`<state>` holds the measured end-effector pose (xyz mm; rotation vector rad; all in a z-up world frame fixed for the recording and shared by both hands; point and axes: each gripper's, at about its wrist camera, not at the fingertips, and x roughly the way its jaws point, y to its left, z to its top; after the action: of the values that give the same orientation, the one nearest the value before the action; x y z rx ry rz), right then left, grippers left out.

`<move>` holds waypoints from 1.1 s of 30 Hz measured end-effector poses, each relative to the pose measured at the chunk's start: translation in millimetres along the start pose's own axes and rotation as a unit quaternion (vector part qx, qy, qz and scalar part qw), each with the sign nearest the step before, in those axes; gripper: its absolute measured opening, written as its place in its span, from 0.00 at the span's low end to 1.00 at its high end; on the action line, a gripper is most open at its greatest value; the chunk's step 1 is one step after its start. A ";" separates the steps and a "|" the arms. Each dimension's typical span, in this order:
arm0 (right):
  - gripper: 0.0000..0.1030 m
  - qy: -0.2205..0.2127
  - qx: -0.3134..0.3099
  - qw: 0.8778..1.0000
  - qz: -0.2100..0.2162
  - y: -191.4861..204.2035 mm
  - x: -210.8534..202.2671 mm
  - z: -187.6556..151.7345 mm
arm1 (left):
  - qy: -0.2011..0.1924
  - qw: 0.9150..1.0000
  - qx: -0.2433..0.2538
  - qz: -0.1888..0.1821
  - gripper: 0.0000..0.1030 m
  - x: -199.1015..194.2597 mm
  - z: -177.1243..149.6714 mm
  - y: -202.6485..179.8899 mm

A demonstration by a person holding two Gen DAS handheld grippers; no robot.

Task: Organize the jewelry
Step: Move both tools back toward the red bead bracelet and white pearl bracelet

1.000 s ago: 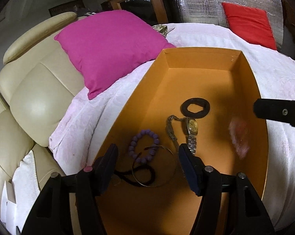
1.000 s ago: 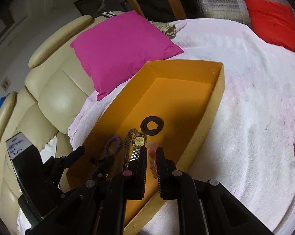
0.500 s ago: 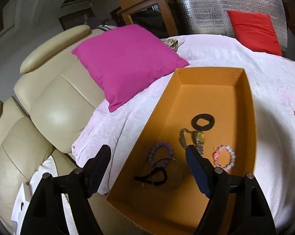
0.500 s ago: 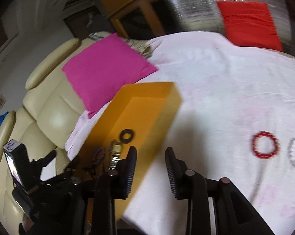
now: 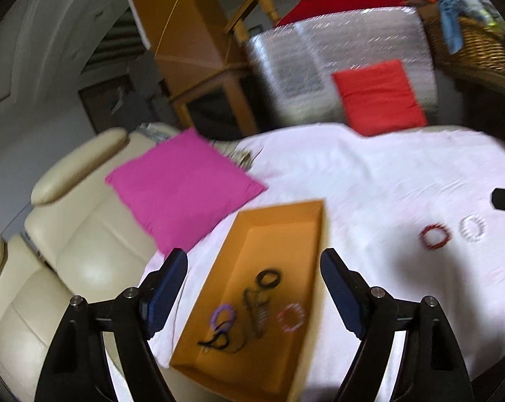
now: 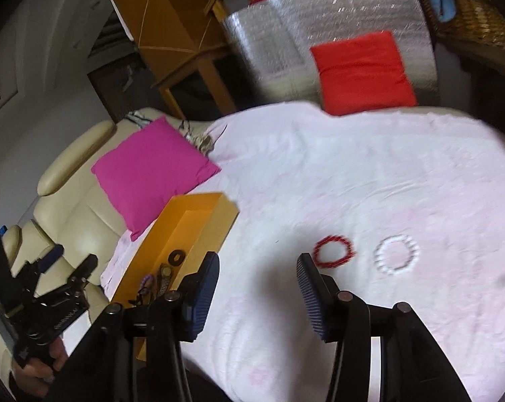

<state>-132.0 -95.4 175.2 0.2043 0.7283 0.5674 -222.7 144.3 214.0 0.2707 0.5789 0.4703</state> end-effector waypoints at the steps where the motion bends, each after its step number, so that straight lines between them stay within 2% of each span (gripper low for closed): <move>1: 0.51 -0.007 -0.002 1.000 -0.003 -3.1 -8.1 2.2 | -0.007 1.000 0.003 -0.004 0.80 -5.6 4.7 -4.3; 7: 0.53 -0.036 0.002 0.999 -0.010 -23.1 -39.6 11.4 | -0.048 0.998 0.028 -0.032 0.80 -37.8 32.9 -36.9; 12: 0.54 -0.041 0.018 0.999 -0.014 -42.0 -47.4 12.0 | -0.061 0.996 0.041 -0.045 0.80 -45.9 47.9 -58.0; 20: 0.54 -0.034 0.037 0.998 -0.027 -68.8 -38.8 21.7 | -0.055 0.995 0.050 -0.067 0.80 -35.1 63.4 -84.1; 26: 0.54 -0.036 0.061 0.997 -0.029 -88.6 -29.2 22.5 | -0.038 0.995 0.062 -0.071 0.80 -18.3 60.2 -105.7; 33: 0.54 -0.010 0.088 0.996 -0.029 -112.7 9.3 19.2 | -0.006 0.995 0.071 -0.076 0.80 21.1 56.1 -130.5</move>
<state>-66.3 -183.6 142.7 0.3502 0.7629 0.4466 -129.1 36.2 201.0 0.3622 0.6170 0.2794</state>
